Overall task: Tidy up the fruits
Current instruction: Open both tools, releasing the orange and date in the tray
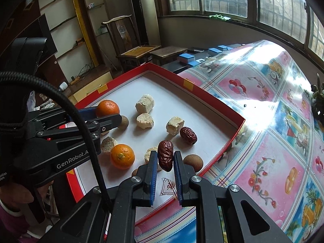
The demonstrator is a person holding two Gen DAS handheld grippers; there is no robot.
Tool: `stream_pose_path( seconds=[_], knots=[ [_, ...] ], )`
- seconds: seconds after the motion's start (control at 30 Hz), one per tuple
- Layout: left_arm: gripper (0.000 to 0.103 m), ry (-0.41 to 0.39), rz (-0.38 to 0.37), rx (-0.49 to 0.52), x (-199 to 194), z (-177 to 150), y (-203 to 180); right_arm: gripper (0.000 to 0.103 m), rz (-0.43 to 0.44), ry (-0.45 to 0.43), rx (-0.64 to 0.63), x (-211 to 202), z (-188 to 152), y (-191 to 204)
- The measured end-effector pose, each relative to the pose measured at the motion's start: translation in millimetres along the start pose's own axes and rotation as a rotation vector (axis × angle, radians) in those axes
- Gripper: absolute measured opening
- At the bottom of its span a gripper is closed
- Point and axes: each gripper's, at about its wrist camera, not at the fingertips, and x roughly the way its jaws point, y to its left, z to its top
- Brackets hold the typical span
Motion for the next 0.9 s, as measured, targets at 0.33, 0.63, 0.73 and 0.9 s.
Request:
stream_pose_path(
  seconds=[0.33, 0.63, 0.73, 0.9],
  knots=[
    [0.033, 0.012, 0.025, -0.011, 7.9, 0.0, 1.8, 0.015, 0.035, 0.008, -0.018, 14.7, 5.8, 0.9],
    [0.069, -0.004, 0.044, -0.025, 7.0, -0.8, 0.0, 0.018, 0.055, -0.005, 0.023, 7.1, 3.4, -5.5],
    [0.075, -0.023, 0.048, -0.024, 2.8, -1.8, -1.8, 0.021, 0.050, -0.012, 0.037, 1.7, 0.3, -7.3],
    [0.075, -0.023, 0.067, -0.025, -0.8, -4.2, -4.2, 0.023, 0.044, -0.040, 0.072, -9.8, -7.1, -12.4]
  ],
)
